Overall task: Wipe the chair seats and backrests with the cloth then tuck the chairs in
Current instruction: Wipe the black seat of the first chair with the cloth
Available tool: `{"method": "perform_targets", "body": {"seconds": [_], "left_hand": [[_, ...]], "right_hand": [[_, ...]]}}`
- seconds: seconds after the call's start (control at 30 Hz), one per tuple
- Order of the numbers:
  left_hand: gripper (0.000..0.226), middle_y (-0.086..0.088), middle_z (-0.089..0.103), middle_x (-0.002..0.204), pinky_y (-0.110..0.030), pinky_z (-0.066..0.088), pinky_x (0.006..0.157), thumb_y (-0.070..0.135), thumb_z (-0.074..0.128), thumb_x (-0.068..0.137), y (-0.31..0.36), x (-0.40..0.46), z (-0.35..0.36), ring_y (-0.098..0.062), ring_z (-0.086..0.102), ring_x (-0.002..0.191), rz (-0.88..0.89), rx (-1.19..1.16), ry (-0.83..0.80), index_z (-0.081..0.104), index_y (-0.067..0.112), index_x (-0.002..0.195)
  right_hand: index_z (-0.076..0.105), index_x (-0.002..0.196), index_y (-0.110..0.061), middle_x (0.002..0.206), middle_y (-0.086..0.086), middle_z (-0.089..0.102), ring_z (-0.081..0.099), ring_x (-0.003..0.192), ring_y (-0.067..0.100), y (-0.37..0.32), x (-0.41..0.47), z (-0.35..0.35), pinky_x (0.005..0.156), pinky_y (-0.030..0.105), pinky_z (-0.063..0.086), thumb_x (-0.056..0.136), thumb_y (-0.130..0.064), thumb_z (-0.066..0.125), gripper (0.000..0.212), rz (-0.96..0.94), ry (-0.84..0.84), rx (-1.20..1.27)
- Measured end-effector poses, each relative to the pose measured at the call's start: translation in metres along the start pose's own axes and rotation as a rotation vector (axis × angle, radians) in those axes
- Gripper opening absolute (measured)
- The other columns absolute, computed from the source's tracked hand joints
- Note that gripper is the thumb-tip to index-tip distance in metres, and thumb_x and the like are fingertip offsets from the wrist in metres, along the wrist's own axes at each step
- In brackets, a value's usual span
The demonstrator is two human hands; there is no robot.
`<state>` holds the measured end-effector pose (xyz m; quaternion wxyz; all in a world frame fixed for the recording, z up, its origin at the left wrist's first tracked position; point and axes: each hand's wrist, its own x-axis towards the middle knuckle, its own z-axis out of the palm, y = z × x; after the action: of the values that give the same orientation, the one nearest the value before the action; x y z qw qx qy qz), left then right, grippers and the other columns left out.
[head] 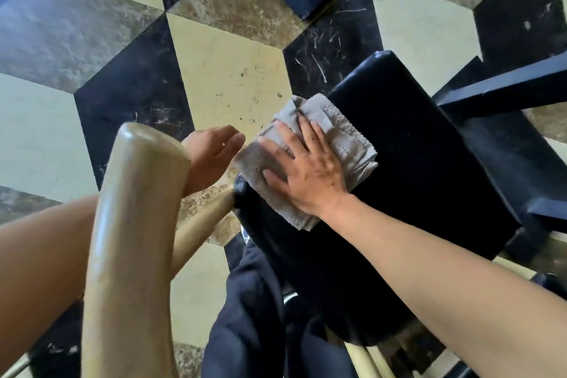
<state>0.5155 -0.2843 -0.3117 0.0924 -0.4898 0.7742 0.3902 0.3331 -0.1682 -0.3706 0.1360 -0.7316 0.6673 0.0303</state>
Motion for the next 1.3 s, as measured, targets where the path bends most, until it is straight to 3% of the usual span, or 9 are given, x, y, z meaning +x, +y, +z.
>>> {"method": "perform_targets", "body": {"seconds": [0.1,0.2,0.33,0.47,0.63,0.73,0.9,1.13,1.3], "left_hand": [[0.039,-0.009,0.069,0.111,-0.04,0.049,0.086,0.038,0.04,0.106,-0.006,0.008,-0.006,-0.03,0.061,0.101,0.034,0.027,-0.014,0.065,0.01,0.116],[0.041,-0.002,0.069,0.112,-0.031,0.045,0.078,0.044,0.038,0.104,-0.014,0.021,-0.012,-0.023,0.063,0.098,0.128,0.046,-0.019,0.066,0.017,0.116],[0.054,0.005,0.069,0.108,-0.03,0.045,0.073,0.06,0.027,0.097,-0.022,0.037,-0.017,-0.017,0.064,0.091,0.205,0.074,-0.026,0.065,0.024,0.114],[0.06,0.006,0.066,0.114,-0.033,0.054,0.078,0.063,0.019,0.096,-0.01,0.049,-0.024,-0.015,0.064,0.093,0.325,0.199,-0.13,0.061,0.026,0.118],[0.051,0.005,0.058,0.133,-0.021,0.042,0.088,0.051,0.026,0.102,0.023,0.081,-0.03,-0.014,0.059,0.114,0.501,0.361,-0.221,0.054,0.024,0.135],[0.056,0.003,0.05,0.142,-0.03,0.044,0.1,0.051,0.022,0.101,0.05,0.1,-0.036,-0.016,0.049,0.127,0.632,0.466,-0.212,0.048,0.024,0.142],[0.069,-0.001,0.048,0.143,-0.041,0.048,0.1,0.056,0.013,0.096,0.112,0.124,-0.039,-0.021,0.049,0.128,0.834,0.622,-0.222,0.05,0.02,0.141],[0.066,-0.003,0.05,0.142,-0.041,0.05,0.101,0.057,0.015,0.097,0.195,0.127,0.012,-0.021,0.051,0.127,1.065,0.746,-0.307,0.049,0.021,0.141],[0.065,-0.001,0.045,0.145,-0.038,0.049,0.1,0.056,0.013,0.097,0.239,0.11,0.067,-0.019,0.048,0.13,1.192,0.878,-0.385,0.042,0.022,0.145]], "right_hand": [[0.061,0.127,-0.021,0.132,0.018,0.056,0.04,0.134,0.043,0.019,0.034,-0.015,0.122,0.054,0.018,0.098,-0.057,0.04,0.051,0.128,0.019,-0.004],[0.067,0.107,-0.016,0.111,0.016,0.062,0.051,0.114,0.039,0.027,0.052,-0.024,0.114,0.054,0.029,0.095,-0.053,0.046,0.044,0.148,0.029,-0.017],[0.067,0.093,-0.013,0.098,0.014,0.063,0.052,0.096,0.034,0.037,0.058,-0.024,0.105,0.051,0.036,0.093,-0.047,0.049,0.038,0.088,0.083,-0.011],[0.067,0.089,-0.014,0.097,0.012,0.064,0.052,0.095,0.033,0.075,0.068,-0.033,0.106,0.048,0.036,0.095,-0.042,0.043,0.038,0.128,0.12,-0.048],[0.067,0.115,-0.017,0.13,0.011,0.061,0.045,0.13,0.039,0.137,0.069,-0.045,0.118,0.049,0.025,0.097,-0.044,0.036,0.045,0.266,0.121,-0.054],[0.053,0.14,-0.025,0.157,0.007,0.04,0.033,0.143,0.039,0.152,0.064,-0.045,0.121,0.052,0.02,0.098,-0.048,0.034,0.051,0.382,0.089,0.015],[0.037,0.149,-0.029,0.148,0.011,0.048,0.046,0.13,0.035,0.164,0.029,-0.037,0.106,0.05,0.037,0.099,-0.053,0.029,0.056,0.754,0.177,0.143],[0.029,0.155,-0.03,0.15,0.009,0.046,0.042,0.133,0.033,0.169,-0.066,-0.019,0.113,0.049,0.03,0.101,-0.054,0.028,0.059,0.945,0.166,0.163],[0.024,0.155,-0.033,0.155,0.008,0.036,0.027,0.145,0.037,0.17,-0.145,0.0,0.123,0.052,0.014,0.1,-0.056,0.028,0.06,1.123,0.174,0.215]]}}
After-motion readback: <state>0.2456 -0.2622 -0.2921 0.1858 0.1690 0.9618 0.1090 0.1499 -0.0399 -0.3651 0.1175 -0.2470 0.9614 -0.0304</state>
